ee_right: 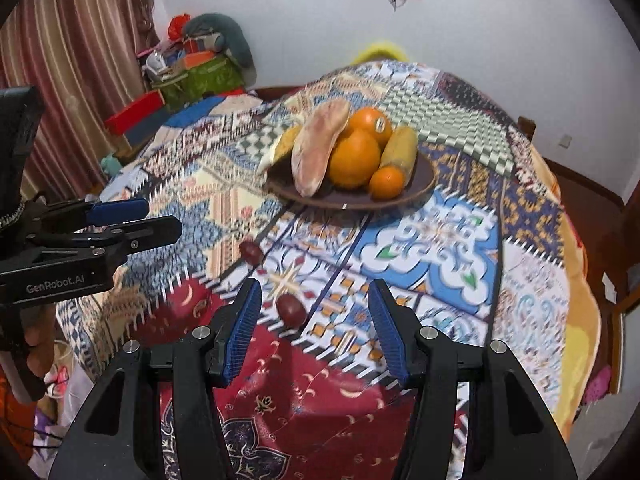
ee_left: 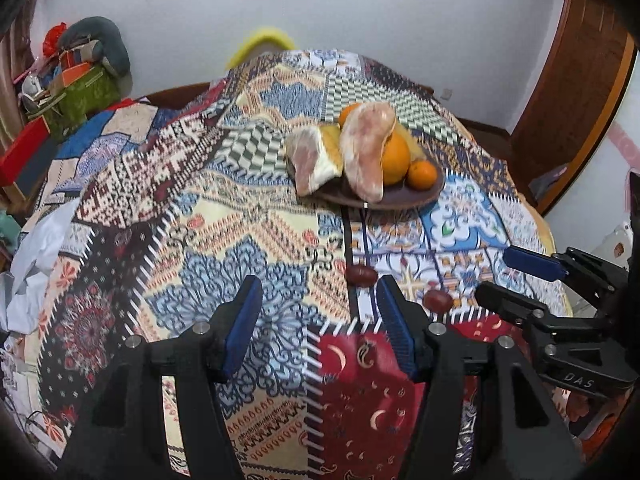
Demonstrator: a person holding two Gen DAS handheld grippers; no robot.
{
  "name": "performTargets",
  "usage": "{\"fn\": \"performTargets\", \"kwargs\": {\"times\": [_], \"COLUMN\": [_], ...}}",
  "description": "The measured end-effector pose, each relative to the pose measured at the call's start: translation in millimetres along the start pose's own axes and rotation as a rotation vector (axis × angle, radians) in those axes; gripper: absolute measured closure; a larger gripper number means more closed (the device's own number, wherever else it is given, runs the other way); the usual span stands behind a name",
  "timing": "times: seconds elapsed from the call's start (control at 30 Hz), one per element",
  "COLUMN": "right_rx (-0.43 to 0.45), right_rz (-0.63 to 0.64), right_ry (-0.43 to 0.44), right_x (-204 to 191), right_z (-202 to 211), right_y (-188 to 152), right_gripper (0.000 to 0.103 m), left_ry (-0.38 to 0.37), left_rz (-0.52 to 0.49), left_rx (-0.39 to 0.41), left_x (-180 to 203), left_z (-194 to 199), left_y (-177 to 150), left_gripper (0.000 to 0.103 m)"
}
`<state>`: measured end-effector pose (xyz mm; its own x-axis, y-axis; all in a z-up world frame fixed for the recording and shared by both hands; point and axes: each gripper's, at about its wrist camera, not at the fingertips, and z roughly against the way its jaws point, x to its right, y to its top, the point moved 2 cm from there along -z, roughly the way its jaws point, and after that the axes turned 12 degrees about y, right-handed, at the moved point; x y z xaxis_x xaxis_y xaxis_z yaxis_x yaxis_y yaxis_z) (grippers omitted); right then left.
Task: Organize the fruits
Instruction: 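Grasp a dark red date from the quilt with the right tool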
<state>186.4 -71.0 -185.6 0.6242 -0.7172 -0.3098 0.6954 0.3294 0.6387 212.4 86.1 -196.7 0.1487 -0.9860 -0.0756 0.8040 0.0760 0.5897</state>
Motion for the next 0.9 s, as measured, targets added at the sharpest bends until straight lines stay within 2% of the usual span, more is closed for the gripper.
{"fn": "performTargets", "kwargs": {"times": [0.17, 0.27, 0.37, 0.5, 0.67, 0.83, 0.9], "right_rx": [-0.048, -0.069, -0.088, -0.107, -0.089, -0.062, -0.050], "right_rz": [0.004, 0.006, 0.009, -0.002, -0.020, -0.027, -0.036], "right_ry": [0.034, 0.049, 0.055, 0.068, 0.087, 0.067, 0.060], "right_x": [-4, -5, -4, -2, 1, 10, 15], "right_z": [-18, -27, -34, -41, -38, -29, -25], "right_y": [-7, -8, -10, -15, -15, -12, -10], "right_gripper": [0.052, 0.064, 0.070, 0.084, 0.084, 0.084, 0.084], "left_ry": [-0.013, -0.023, -0.026, -0.034, -0.044, -0.056, -0.056], "left_rz": [-0.005, -0.007, -0.012, -0.018, -0.031, -0.055, -0.062], "left_rx": [-0.037, -0.055, -0.064, -0.076, -0.092, -0.096, -0.100], "left_x": [2, 5, 8, 13, 22, 34, 38], "left_z": [-13, -20, -25, -32, -44, -54, -58], "left_y": [-13, -16, -17, -15, -12, -6, -5], "left_gripper": [0.044, 0.044, 0.044, 0.044, 0.044, 0.045, 0.051]}}
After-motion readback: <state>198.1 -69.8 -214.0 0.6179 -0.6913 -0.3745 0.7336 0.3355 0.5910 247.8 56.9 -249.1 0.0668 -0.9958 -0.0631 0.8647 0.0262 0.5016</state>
